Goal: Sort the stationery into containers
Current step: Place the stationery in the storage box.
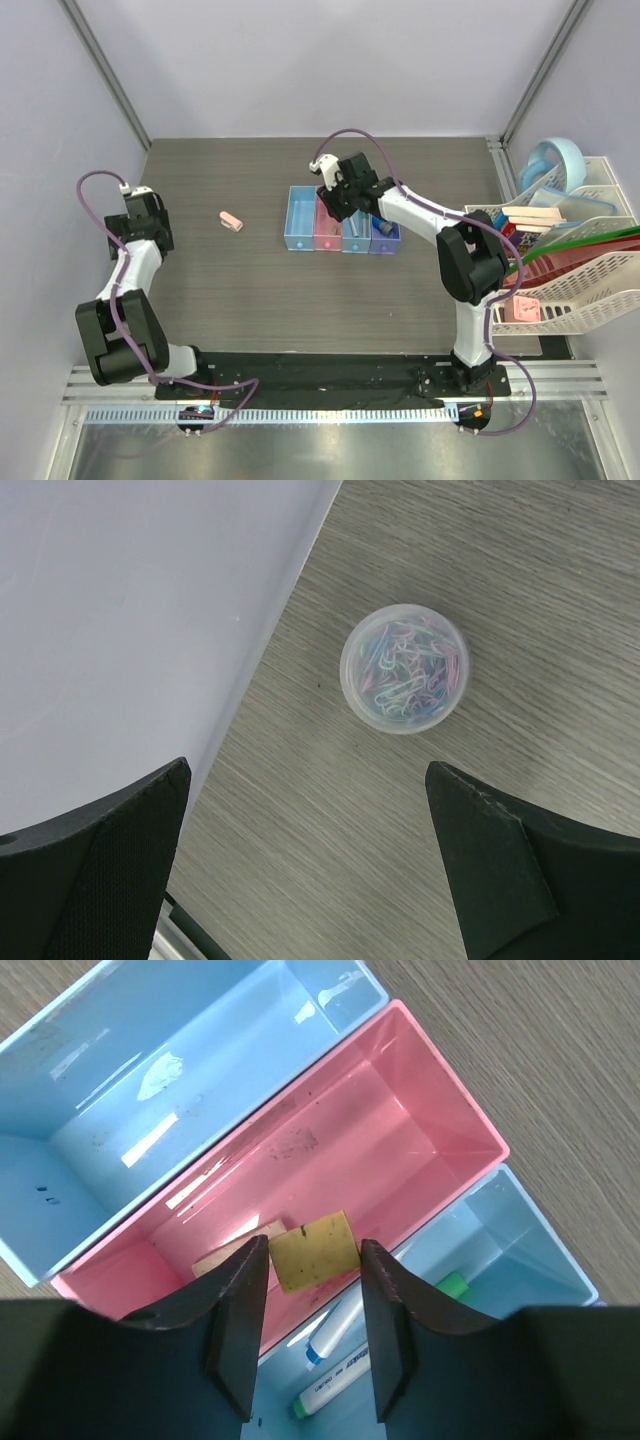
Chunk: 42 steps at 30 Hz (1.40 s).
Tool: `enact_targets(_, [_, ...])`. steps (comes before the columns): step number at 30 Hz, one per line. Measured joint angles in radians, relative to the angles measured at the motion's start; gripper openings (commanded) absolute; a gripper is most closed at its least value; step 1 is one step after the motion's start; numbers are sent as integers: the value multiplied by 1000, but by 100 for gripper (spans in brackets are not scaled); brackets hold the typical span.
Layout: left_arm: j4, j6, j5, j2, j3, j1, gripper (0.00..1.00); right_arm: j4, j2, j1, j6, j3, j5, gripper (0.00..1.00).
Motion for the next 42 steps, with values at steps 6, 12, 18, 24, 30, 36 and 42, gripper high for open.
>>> enact_targets(6, [28,3,35,39,15,22,100,0,1,5,2,0,-14,54])
enact_targets(12, [69,2,90,110,33,53,100,0,1,6,2,0,-26,56])
enact_targets(18, [113,1,130,179,49,67,100,-4,-1,6,2,0,-28,57])
enact_targets(24, [144,2,171,247,92,66,100,-7,-20,6,2,-18,-29,57])
enact_targets(30, [166,-1,202,266,110,67,82,-10,-39,6,2,-24,-29,57])
enact_targets(36, [179,-2,227,281,110,71,68,-10,-46,7,2,-24,-29,57])
enact_targets(42, [181,-2,249,302,110,82,66,-10,-49,8,2,-24,-28,57])
